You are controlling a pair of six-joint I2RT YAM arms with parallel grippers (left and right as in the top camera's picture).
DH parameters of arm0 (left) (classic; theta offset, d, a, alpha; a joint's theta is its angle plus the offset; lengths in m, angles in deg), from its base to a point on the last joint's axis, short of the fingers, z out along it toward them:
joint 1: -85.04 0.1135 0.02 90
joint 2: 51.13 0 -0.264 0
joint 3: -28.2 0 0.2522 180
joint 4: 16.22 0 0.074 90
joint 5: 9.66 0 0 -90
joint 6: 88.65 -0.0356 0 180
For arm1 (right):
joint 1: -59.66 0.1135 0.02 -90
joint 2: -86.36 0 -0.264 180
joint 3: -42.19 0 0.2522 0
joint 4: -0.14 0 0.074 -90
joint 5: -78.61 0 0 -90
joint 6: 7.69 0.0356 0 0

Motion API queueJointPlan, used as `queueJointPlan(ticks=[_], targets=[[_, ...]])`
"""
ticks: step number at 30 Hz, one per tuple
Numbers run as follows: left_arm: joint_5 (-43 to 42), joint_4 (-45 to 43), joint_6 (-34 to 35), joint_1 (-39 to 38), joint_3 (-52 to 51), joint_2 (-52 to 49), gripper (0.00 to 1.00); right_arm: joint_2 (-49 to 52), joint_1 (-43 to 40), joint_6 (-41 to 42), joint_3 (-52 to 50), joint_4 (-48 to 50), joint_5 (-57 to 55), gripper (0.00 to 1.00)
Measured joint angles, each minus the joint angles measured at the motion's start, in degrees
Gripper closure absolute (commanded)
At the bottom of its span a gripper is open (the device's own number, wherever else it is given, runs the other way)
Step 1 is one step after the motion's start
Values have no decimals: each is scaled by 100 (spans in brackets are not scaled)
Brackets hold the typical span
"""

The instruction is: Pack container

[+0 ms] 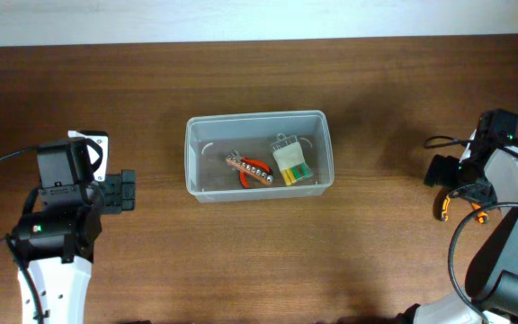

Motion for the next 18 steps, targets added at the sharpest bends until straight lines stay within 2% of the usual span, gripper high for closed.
queueJointPlan(ticks=[12,18], targets=[[0,-20,0,-2,0,0,1,26,-2,146,0,33,2,1],[0,-22,0,0,0,0,1,404,-2,149,0,33,2,1]])
